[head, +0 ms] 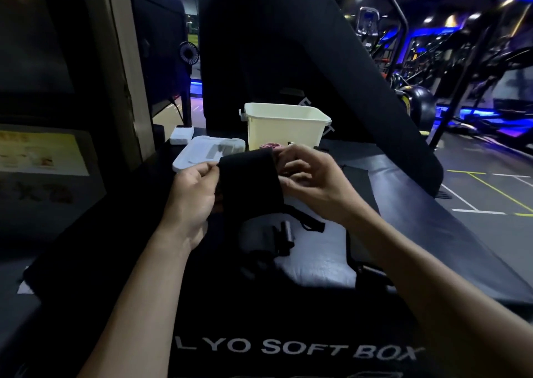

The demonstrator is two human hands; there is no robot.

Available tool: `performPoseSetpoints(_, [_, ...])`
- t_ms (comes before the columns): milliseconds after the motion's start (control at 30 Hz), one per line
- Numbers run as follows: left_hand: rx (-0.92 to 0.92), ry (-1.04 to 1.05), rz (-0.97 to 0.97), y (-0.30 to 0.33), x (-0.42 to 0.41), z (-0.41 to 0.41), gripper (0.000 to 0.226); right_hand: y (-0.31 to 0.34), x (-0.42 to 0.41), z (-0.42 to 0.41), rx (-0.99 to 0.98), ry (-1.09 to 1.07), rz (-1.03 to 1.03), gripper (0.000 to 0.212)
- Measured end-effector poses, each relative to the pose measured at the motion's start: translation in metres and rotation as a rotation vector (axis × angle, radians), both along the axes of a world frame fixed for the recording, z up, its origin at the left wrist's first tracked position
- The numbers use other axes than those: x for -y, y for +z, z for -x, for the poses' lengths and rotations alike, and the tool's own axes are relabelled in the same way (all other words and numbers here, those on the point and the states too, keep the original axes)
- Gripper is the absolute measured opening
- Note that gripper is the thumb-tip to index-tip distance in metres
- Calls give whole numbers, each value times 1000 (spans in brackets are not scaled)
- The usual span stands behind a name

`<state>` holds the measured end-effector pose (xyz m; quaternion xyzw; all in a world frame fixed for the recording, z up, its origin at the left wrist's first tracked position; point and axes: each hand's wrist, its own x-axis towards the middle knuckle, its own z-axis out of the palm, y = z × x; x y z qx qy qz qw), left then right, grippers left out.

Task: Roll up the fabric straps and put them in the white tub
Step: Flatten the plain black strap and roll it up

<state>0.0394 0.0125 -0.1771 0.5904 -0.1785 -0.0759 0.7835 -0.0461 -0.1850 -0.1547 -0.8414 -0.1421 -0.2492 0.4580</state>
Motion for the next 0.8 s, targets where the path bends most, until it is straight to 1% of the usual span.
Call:
performPoseSetpoints(133, [-42, -98, 68, 5, 18, 11, 22, 23, 6, 18, 77, 42, 10, 17])
performPoseSetpoints(233, [-60, -173, 91, 7, 29, 20, 17, 34, 11, 25, 92, -48, 56, 36])
performPoseSetpoints(300, [-30, -207, 70, 9, 36, 24, 15, 38, 15, 29, 83, -55, 86, 37])
performPoseSetpoints(400, [21, -267, 58, 12, 45, 31, 26, 43, 21, 35, 50, 0, 33, 45])
performPoseSetpoints(433, [23, -297, 70, 12, 48, 33, 28, 44, 24, 36, 53, -12, 46, 40])
performPoseSetpoints(500, [47, -336, 76, 10, 54, 37, 34, 44, 29, 35, 92, -83, 105, 18])
performPoseSetpoints(533, [80, -342, 63, 7, 59, 37, 35, 43, 32, 34, 114, -123, 86, 12])
performPoseSetpoints(567, [118, -342, 51, 4, 64, 39, 32, 41, 35, 32, 120, -158, 16, 13])
performPoseSetpoints(600, [154, -324, 32, 0, 69, 37, 22, 41, 38, 31, 113, -188, -91, 15])
performPoseSetpoints(633, [195, -309, -3, -4, 73, 34, 11, 42, 43, 31, 112, -235, -204, 15])
performPoseSetpoints(667, [251, -319, -69, -9, 77, 31, 13, 44, 50, 32, 110, -301, -304, 16])
performPoseSetpoints(733, [386, -389, -273, -23, 83, 21, 36, 46, 71, 33, 100, -392, -460, 14])
performPoseSetpoints(767, [452, -396, -425, -30, 86, 17, 40, 47, 83, 35, 94, -392, -530, 14])
performPoseSetpoints(800, [517, -388, -579, -38, 90, 14, 38, 46, 95, 36, 86, -371, -608, 14])
